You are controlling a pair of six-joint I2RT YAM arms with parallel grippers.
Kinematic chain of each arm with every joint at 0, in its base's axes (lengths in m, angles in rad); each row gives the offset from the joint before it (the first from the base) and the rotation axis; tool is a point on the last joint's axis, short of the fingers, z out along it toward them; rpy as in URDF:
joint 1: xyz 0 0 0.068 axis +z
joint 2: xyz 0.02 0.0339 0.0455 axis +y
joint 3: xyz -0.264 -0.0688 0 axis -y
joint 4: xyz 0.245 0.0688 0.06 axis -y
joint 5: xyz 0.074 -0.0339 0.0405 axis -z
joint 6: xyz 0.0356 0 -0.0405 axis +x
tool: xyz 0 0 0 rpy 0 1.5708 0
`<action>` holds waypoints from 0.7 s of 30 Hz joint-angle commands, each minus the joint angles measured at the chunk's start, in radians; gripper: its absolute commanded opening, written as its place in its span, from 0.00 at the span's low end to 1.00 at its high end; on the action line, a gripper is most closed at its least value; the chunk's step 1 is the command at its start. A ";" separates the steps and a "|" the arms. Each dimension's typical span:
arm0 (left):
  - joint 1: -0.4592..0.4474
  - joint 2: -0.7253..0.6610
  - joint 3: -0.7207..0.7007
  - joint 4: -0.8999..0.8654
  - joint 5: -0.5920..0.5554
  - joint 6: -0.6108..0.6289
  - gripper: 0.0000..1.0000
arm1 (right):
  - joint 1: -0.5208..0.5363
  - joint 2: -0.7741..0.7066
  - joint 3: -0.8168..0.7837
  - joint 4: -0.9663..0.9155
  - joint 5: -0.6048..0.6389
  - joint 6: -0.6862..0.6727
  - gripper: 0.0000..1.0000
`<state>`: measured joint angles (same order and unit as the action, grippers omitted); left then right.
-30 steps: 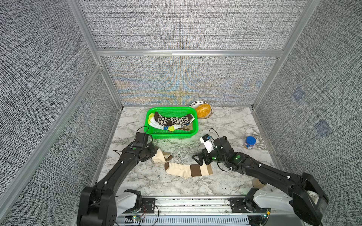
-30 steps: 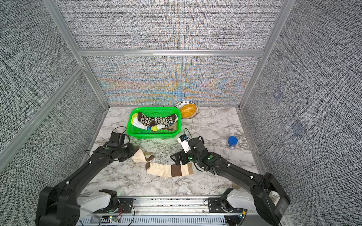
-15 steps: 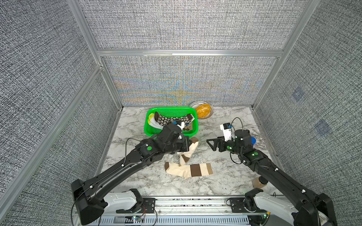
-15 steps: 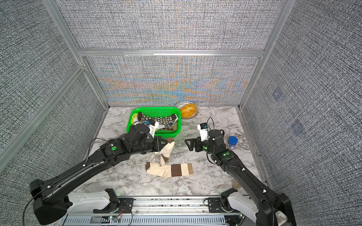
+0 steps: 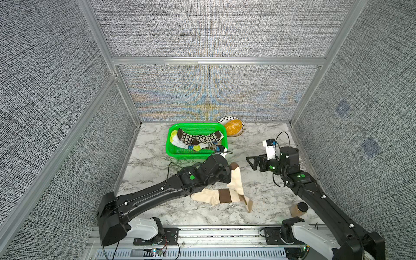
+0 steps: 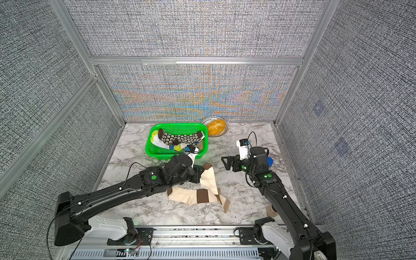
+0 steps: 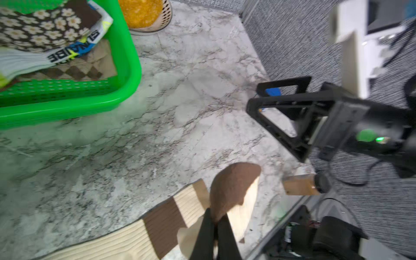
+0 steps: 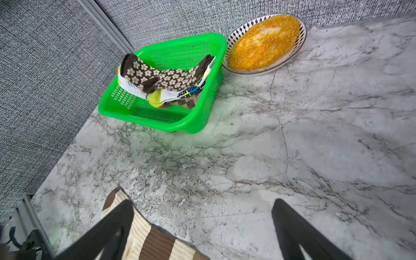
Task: Place the socks together as a pair
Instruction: Flatten out the sock.
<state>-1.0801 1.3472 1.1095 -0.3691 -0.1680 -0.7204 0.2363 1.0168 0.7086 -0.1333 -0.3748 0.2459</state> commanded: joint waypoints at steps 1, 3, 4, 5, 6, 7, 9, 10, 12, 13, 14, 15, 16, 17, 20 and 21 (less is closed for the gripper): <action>0.028 0.008 -0.013 0.012 -0.033 0.059 0.00 | -0.001 0.012 0.006 0.011 -0.010 -0.023 0.98; 0.029 -0.006 -0.006 -0.020 -0.021 0.072 0.00 | -0.001 0.014 0.007 0.001 -0.015 -0.030 0.98; 0.029 -0.018 -0.013 -0.023 -0.029 0.076 0.00 | -0.002 0.014 0.004 0.000 -0.029 -0.032 0.98; 0.029 -0.032 -0.030 -0.018 -0.037 0.062 0.00 | -0.001 0.017 -0.001 0.001 -0.056 -0.033 0.98; 0.031 -0.051 -0.055 -0.009 -0.058 0.030 0.00 | 0.000 0.019 -0.011 0.000 -0.096 -0.032 0.98; 0.032 -0.068 -0.077 0.009 -0.056 0.005 0.00 | 0.006 0.021 -0.022 -0.008 -0.142 -0.034 0.98; 0.032 -0.091 -0.095 0.023 -0.023 -0.019 0.00 | 0.035 0.015 -0.050 -0.050 -0.162 -0.053 0.98; 0.032 -0.102 -0.093 0.035 0.012 -0.005 0.00 | 0.057 0.003 -0.071 -0.069 -0.143 -0.061 0.98; 0.032 -0.118 -0.075 0.054 0.076 -0.001 0.00 | 0.081 -0.037 -0.120 -0.083 -0.088 -0.058 0.98; 0.029 -0.123 -0.054 0.049 0.106 -0.010 0.00 | 0.079 -0.064 -0.139 -0.091 -0.072 -0.054 0.98; 0.023 -0.126 -0.029 0.032 0.118 -0.019 0.00 | 0.080 -0.086 -0.149 -0.093 -0.053 -0.052 0.98; 0.010 -0.127 0.003 -0.001 0.118 -0.031 0.00 | 0.079 -0.115 -0.156 -0.082 -0.034 -0.040 0.98; -0.005 -0.131 0.030 -0.026 0.120 -0.039 0.00 | 0.078 -0.139 -0.156 -0.070 -0.022 -0.029 0.98; -0.021 -0.134 0.044 -0.045 0.113 -0.043 0.00 | 0.077 -0.153 -0.147 -0.067 -0.013 -0.025 0.98; -0.057 -0.162 0.047 -0.075 0.081 -0.125 0.01 | 0.074 -0.149 -0.097 -0.074 0.003 -0.028 0.98; -0.074 -0.161 0.048 -0.073 0.079 -0.156 0.01 | 0.073 -0.138 -0.079 -0.078 0.007 -0.030 0.98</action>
<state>-1.1366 1.1893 1.1542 -0.4015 -0.0837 -0.7925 0.3126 0.8688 0.6022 -0.2199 -0.4007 0.2146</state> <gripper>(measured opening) 0.065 0.980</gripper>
